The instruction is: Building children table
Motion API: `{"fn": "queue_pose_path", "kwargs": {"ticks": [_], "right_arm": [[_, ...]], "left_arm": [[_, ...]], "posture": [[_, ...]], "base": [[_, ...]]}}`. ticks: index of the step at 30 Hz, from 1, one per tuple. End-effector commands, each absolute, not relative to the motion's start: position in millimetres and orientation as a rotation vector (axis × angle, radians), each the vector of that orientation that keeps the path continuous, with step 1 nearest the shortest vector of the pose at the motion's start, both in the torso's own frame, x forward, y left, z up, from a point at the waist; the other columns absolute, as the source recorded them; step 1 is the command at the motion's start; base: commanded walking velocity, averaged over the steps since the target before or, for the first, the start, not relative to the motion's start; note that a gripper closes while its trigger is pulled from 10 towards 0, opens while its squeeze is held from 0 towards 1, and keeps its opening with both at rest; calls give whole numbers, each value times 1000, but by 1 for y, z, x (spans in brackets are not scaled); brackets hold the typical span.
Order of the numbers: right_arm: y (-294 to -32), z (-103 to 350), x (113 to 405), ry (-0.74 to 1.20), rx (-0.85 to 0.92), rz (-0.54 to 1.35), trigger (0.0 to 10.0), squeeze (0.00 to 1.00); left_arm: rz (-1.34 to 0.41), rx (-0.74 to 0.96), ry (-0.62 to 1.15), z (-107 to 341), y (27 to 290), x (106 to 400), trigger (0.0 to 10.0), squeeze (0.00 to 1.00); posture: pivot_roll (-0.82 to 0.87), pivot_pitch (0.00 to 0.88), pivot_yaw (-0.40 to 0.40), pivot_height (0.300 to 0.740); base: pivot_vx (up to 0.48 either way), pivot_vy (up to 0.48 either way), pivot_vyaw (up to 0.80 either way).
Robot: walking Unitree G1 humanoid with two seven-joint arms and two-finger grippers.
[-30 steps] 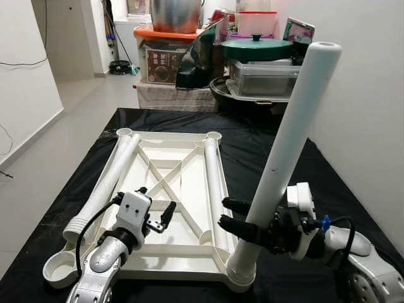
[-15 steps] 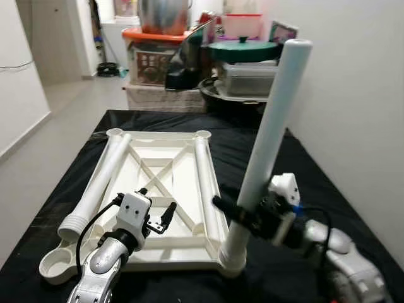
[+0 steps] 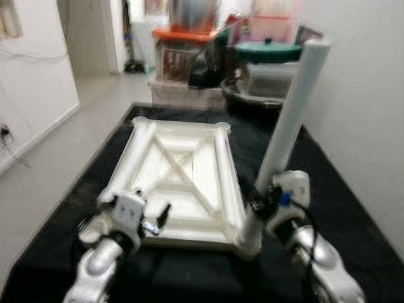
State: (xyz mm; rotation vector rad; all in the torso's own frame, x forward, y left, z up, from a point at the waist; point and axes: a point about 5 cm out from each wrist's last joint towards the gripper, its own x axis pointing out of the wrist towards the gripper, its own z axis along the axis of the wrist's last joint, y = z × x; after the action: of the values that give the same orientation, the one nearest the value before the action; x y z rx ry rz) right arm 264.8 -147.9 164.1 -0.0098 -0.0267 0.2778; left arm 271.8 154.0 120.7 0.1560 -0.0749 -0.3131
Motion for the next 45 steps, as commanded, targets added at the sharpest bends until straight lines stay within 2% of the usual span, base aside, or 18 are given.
{"fn": "queue_pose_path", "kwargs": {"ticks": [1,10,11,12,30,33,35,36,37,39,45], "right_arm": [[-152,127,262,160,-67,221,0,0],[-148,134,274,154,-87,200,0,0],[-150,137,278,158,-100,188,7176,0],[-152,138,279,163,-104,173,10000,0],[-162,137,279,176,-91,30,10000,0],[-177,134,283,188,-74,-84,10000,0],[-177,134,283,188,-74,-84,10000,0],[-188,133,284,190,-86,-148,10000,0],[-188,133,284,190,-86,-148,10000,0],[-215,133,289,184,-110,-292,10000,0],[-238,138,298,159,-110,-431,10000,0]], "left_arm": [[-313,161,-73,121,153,273,10000,0],[-302,160,-67,119,155,272,10000,0],[-303,158,-67,118,153,273,10000,0],[-303,158,-66,118,153,273,10000,0],[-303,155,-65,117,152,275,10000,0],[-298,154,-66,117,153,277,10000,0],[-298,154,-66,117,153,277,10000,0],[-295,153,-67,117,152,277,10000,0],[-295,153,-67,117,152,277,10000,0],[-286,155,-69,118,153,277,10000,0],[-264,162,-68,117,155,279,10000,0]], "posture": [[41,0,-66,740],[41,0,-69,740],[39,0,-68,740],[39,0,-68,740],[29,0,-62,740],[28,0,-62,740],[28,0,-62,740],[30,0,-64,740],[30,0,-64,740],[31,0,-65,740],[35,0,-67,740]], "base": [[0,0,0],[0,0,0],[0,0,0],[0,0,0],[0,0,0],[0,0,0],[0,0,0],[0,0,0],[0,0,0],[0,0,0],[0,0,0]]}}
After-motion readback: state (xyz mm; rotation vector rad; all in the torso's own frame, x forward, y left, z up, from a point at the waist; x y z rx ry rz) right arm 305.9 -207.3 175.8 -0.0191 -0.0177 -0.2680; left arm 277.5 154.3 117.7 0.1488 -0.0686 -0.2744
